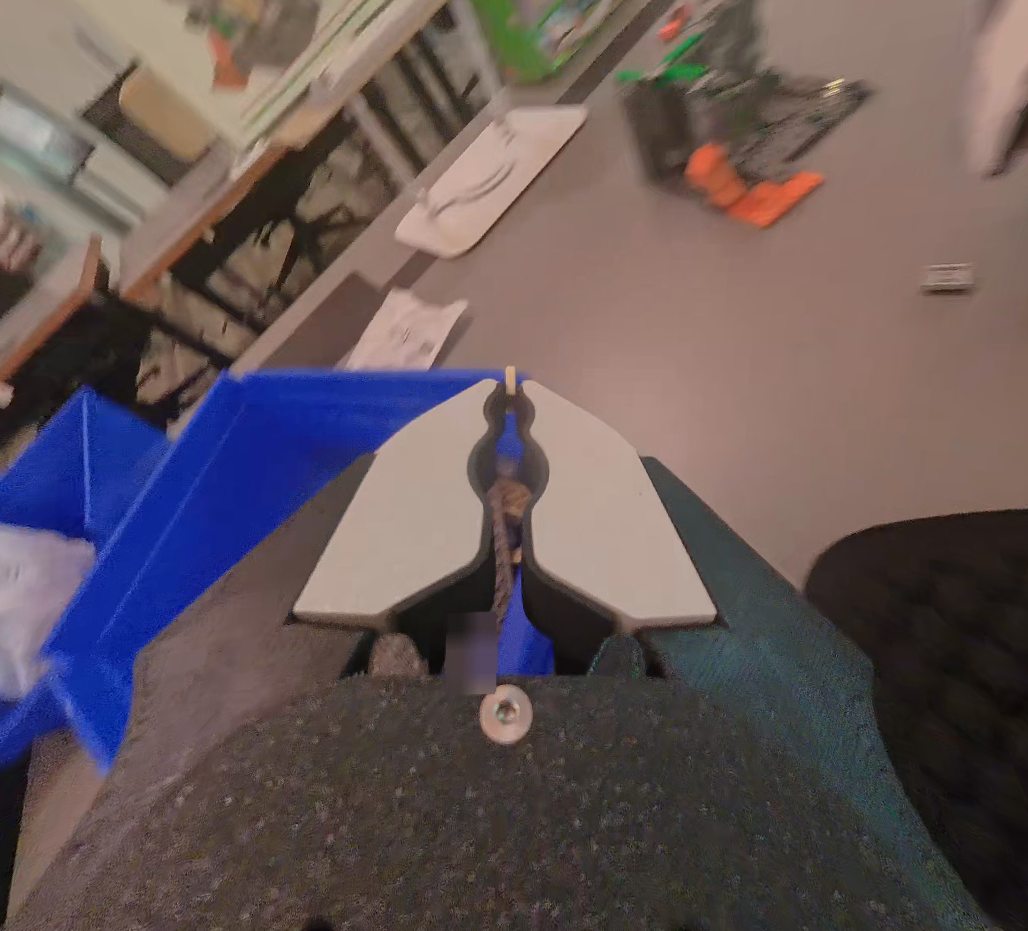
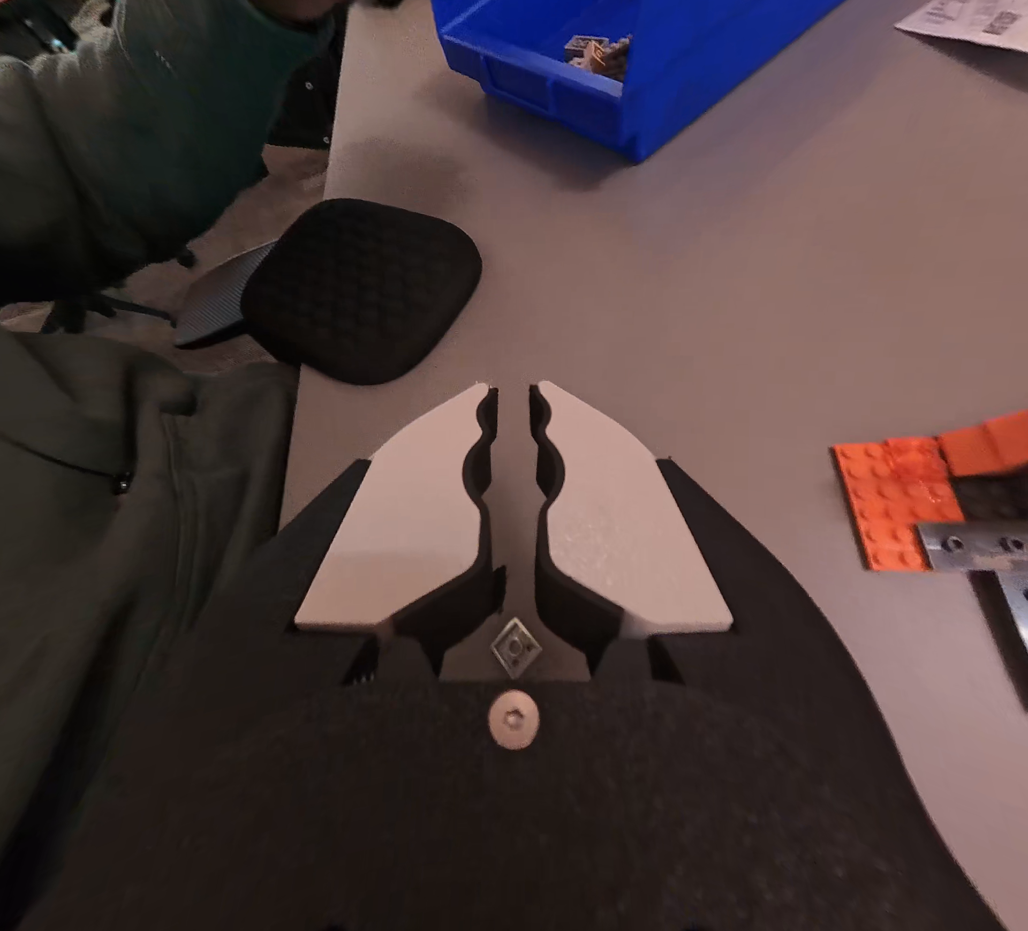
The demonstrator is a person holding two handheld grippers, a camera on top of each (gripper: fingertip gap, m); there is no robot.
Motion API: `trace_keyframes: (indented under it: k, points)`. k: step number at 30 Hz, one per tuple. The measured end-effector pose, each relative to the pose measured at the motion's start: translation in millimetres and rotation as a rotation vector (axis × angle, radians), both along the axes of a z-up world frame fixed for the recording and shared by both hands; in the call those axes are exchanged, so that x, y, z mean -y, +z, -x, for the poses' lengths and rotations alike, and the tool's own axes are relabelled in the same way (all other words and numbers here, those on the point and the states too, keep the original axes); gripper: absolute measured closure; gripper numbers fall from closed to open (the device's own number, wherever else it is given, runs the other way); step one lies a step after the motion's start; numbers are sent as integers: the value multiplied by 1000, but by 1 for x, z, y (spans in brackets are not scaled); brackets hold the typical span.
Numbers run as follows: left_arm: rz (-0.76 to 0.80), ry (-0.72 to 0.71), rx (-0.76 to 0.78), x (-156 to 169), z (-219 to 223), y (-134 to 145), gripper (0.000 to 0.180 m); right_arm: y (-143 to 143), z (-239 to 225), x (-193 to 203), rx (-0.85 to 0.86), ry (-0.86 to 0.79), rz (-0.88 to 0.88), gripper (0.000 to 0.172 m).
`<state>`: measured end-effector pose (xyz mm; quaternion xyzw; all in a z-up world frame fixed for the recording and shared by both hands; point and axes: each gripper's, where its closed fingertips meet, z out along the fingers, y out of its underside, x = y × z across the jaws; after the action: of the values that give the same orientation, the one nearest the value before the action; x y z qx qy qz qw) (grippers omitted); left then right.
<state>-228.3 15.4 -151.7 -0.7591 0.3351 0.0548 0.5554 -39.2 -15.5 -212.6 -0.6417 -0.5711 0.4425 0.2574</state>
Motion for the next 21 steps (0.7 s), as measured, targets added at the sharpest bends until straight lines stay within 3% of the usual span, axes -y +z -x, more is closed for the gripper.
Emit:
trace_keyframes:
  k: [4, 7, 11, 21]
  points:
    - [145, 163, 64, -17, 49, -24, 176, -11, -7, -9, 51, -31, -33, 156]
    - [258, 222, 86, -22, 61, -47, 161, -17, -10, -12, 77, -40, -47, 153]
    - [343, 202, 104, -22, 54, -66, 141, -24, -13, -14, 110, -42, -59, 152]
    - [357, 149, 77, -19, 45, -75, 135, -34, -14, -15, 180, -17, -100, 152]
